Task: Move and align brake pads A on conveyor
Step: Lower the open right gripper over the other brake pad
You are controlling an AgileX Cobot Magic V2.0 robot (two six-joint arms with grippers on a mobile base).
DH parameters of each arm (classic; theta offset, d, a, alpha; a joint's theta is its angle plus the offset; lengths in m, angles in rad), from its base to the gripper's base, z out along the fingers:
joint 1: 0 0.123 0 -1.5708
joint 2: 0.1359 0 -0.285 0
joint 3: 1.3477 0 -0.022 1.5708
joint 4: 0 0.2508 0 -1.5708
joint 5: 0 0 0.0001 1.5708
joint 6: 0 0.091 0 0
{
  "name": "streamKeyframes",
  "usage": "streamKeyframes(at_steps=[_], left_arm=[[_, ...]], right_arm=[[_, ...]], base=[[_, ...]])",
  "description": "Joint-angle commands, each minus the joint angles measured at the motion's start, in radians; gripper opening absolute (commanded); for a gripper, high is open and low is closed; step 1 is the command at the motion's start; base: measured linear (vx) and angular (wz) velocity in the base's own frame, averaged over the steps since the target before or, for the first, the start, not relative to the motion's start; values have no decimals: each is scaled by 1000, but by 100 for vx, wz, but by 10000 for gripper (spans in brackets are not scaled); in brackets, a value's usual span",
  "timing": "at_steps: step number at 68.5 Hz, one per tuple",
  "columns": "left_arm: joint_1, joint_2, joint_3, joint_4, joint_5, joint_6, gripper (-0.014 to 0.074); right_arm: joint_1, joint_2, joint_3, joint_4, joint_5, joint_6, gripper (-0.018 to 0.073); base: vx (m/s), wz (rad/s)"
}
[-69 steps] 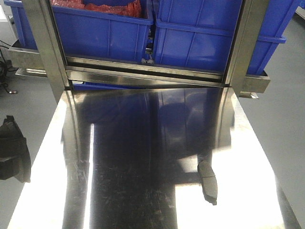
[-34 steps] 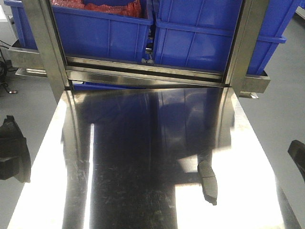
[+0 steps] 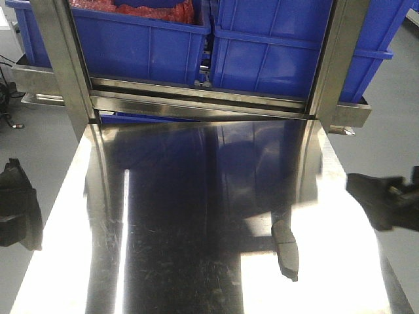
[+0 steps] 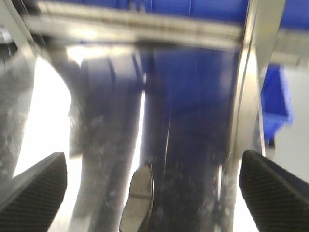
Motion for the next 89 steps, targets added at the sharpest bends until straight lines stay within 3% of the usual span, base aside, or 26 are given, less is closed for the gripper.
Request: streamKeyframes(at_steps=[1, 19, 25, 30, 42, 49, 89], left_arm=[[-4, -4, -27, 15, -77, -8, 56], [-4, -4, -27, 15, -77, -8, 56], [-4, -4, -27, 15, -77, -8, 56], [-4, -4, -27, 15, -77, -8, 56], [-4, -4, -27, 15, -77, -8, 56], [-4, -4, -27, 15, -77, -8, 56], [-4, -4, -27, 15, -77, -8, 56]], right_arm=[[-2, 124, -96, 10, -8, 4, 672], [1, 411, -227, 10, 62, 56, 665], [36, 469, -250, -24, 69, 91, 664], [86, 511, -268, -87, 69, 166, 662], [201, 618, -319, -357, 110, 487, 654], [242, 675, -344, -450, 135, 579, 639], [257, 842, -350, -396, 132, 558, 577]], base=[[0, 0], [0, 0], [0, 0], [0, 0], [0, 0], [0, 0], [0, 0]])
